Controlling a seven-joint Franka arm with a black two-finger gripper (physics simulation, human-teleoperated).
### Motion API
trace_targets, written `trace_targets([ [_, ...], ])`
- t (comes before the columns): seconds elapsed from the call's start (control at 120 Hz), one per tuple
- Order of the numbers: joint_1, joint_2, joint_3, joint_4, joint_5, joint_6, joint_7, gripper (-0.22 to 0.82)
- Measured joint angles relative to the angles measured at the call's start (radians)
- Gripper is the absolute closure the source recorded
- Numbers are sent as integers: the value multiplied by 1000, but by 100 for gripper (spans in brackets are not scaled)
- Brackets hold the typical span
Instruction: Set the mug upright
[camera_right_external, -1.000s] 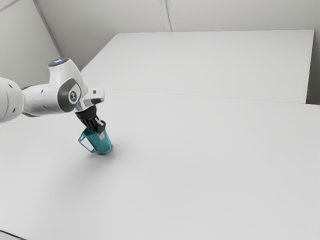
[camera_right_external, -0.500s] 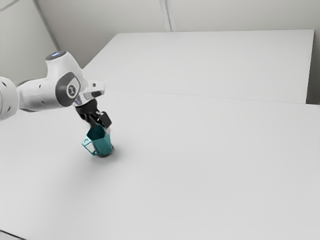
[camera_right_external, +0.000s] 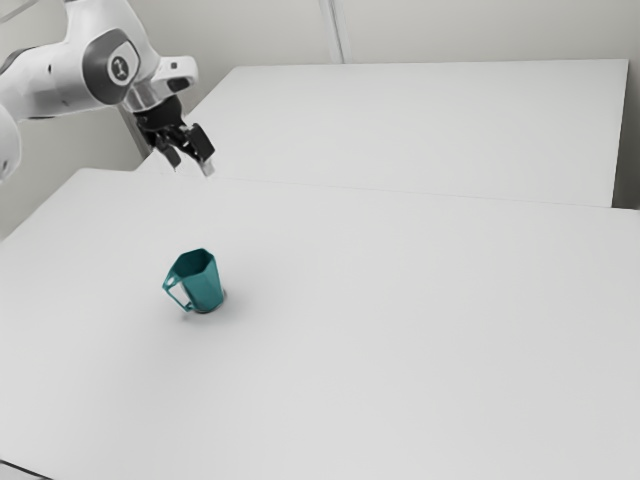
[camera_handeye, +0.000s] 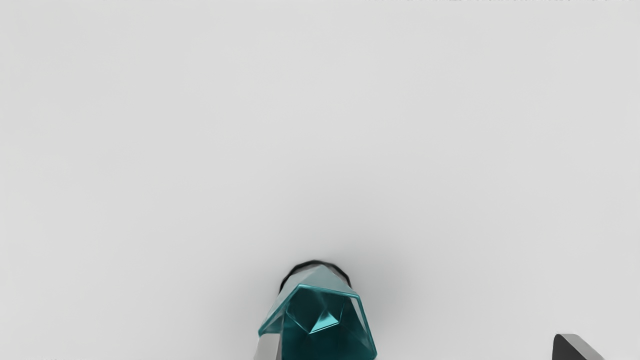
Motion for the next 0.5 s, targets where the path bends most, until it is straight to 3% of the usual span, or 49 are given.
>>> trace_targets([
  [0.2,1,0,-22,73,35,-98,-9,0],
  [0.5,4,-1,-22,77,38,-143,-15,0],
])
